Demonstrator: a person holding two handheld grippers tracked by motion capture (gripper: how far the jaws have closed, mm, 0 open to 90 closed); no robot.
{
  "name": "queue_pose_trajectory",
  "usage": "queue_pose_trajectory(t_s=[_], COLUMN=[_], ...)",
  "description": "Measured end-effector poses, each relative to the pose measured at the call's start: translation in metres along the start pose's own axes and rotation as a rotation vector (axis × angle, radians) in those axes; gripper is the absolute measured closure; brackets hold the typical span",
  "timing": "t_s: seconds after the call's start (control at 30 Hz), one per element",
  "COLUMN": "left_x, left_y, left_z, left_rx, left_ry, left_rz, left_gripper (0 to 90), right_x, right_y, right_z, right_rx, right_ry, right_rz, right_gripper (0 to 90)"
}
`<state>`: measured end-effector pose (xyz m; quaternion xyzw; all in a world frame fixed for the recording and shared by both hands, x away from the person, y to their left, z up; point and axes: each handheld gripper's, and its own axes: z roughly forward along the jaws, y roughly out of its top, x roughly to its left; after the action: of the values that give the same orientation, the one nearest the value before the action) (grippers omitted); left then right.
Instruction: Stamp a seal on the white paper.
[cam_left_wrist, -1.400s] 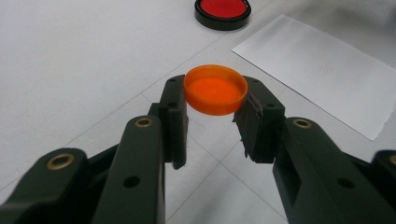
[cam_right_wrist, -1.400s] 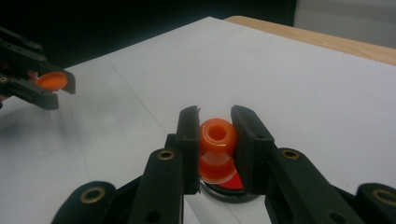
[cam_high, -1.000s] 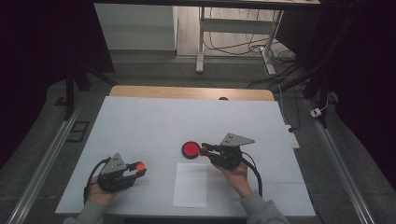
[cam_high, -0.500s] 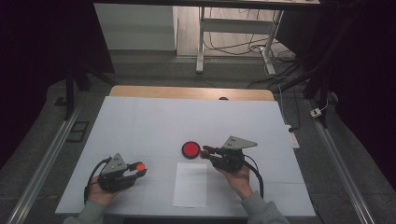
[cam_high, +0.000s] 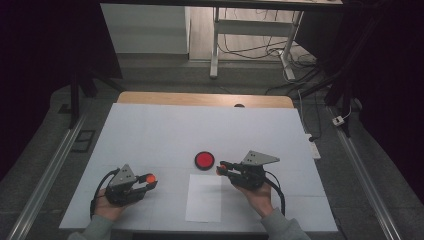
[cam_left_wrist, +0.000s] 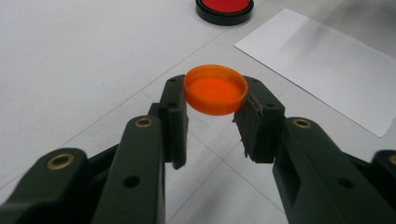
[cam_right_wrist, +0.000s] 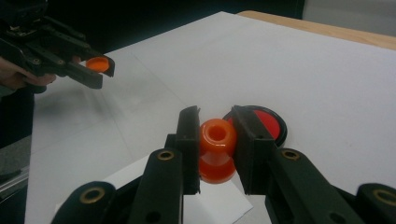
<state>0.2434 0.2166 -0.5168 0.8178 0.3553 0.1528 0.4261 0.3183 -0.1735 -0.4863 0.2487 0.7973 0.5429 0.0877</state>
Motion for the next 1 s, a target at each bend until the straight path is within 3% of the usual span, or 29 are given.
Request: queue_pose_trajectory(t_s=[0.4, 1.0], left_x=[0.000, 0.000], left_y=[0.000, 0.000], left_z=[0.000, 0.002], left_rx=[0.002, 0.011], left_ry=[-0.001, -0.005], left_rz=[0.000, 0.000], left_gripper=[64.6, 64.6], right_x=[0.009, 0.027], right_y=[-0.009, -0.016], right_z=[0.003, 0.026], right_rx=[0.032, 0.092], right_ry=[0.019, 0.071], right_rz=[-0.002, -0.046], right_gripper=[71.9, 71.9])
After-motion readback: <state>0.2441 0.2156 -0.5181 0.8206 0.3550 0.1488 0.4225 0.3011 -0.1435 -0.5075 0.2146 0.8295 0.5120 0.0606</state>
